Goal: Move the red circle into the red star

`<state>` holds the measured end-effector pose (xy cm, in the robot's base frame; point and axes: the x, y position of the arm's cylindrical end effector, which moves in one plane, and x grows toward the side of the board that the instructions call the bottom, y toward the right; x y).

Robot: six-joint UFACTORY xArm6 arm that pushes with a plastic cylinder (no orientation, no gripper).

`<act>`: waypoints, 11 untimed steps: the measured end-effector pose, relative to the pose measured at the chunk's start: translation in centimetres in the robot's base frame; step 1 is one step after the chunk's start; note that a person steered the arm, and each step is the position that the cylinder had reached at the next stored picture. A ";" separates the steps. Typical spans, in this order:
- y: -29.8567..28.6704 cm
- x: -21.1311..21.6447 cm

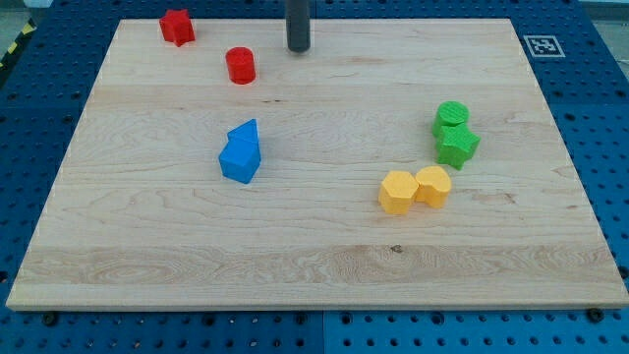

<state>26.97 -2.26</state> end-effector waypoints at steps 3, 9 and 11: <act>-0.2 7.1; -9.5 2.8; -10.7 1.4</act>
<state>28.33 -13.00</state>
